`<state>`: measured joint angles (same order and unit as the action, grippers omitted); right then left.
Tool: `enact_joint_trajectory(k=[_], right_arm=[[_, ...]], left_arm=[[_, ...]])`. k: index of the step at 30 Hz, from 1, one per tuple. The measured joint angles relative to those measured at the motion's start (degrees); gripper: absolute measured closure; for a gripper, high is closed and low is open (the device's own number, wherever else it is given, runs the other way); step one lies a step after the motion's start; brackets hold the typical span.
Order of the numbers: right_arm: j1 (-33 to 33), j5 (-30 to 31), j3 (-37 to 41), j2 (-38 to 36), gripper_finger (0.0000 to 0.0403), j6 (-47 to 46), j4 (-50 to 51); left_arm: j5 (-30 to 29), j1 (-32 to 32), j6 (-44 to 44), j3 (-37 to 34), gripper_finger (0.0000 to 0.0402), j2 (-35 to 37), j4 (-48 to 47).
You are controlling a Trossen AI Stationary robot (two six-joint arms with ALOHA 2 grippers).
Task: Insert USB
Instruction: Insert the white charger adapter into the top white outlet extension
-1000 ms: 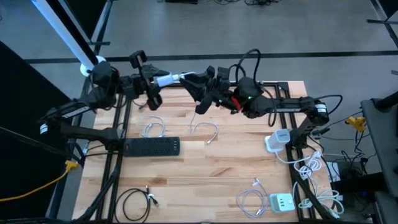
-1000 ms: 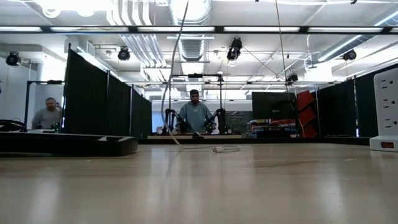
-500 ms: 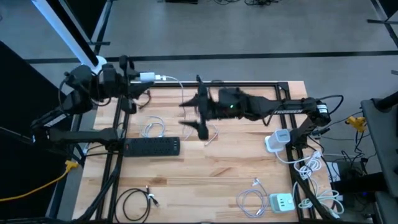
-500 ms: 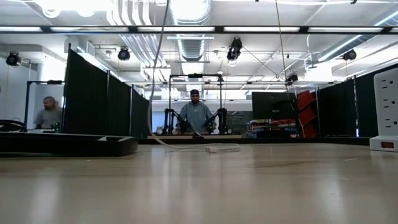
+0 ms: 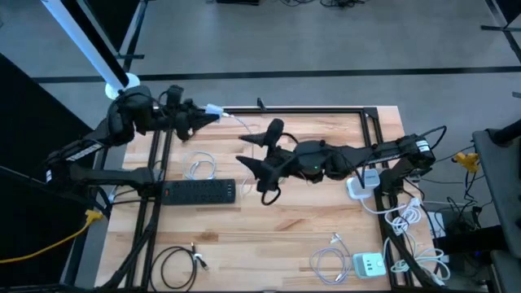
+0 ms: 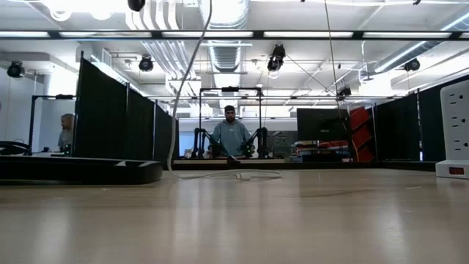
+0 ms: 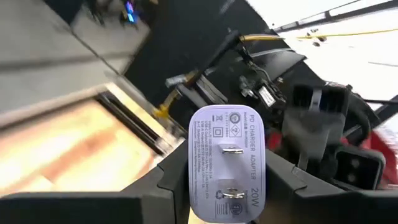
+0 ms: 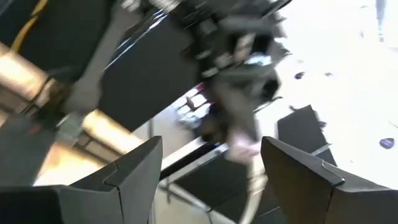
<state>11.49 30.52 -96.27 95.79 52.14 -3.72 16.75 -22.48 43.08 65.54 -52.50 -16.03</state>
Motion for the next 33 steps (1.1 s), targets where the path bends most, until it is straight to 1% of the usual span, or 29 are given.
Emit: enact_joint_trajectory(k=[4, 8, 13, 16, 19, 22, 26, 33], right_arm=[[-0.7, 3.5, -0.1, 0.3, 0.0143, -2.8, -5.1], [-1.3, 2.4, -0.1, 0.7, 0.0125, -7.5, -5.2], [-1.4, 0.5, -0.1, 1.8, 0.0095, -8.4, -5.3], [-1.5, 0.8, -0.1, 2.8, 0.0078, -8.6, -5.0], [-1.7, 2.4, 0.0, 3.2, 0.0072, -8.7, -5.9], [-2.0, 3.6, 0.0, 3.3, 0.0079, -8.9, -6.1], [-2.2, 3.6, 0.0, 3.5, 0.0105, -10.1, -5.8], [-3.0, 3.2, 0.0, 3.5, 0.0149, -9.5, -5.1]], left_arm=[[1.6, 1.5, 3.4, 0.0, 0.0286, -1.5, 0.1], [2.3, 3.7, 4.0, 0.0, 0.0286, -3.0, 1.5], [2.4, 6.3, 4.9, 0.0, 0.0286, -5.1, 5.8], [2.4, 7.2, 5.4, 0.0, 0.0286, -6.2, 6.8], [2.3, 8.2, 5.5, 0.0, 0.0286, -7.2, 6.7], [2.3, 8.8, 5.5, 0.0, 0.0286, -7.5, 7.7], [2.3, 9.0, 5.5, 0.0, 0.0286, -7.4, 9.1], [2.3, 9.0, 6.5, 0.0, 0.0286, -7.4, 10.5]])
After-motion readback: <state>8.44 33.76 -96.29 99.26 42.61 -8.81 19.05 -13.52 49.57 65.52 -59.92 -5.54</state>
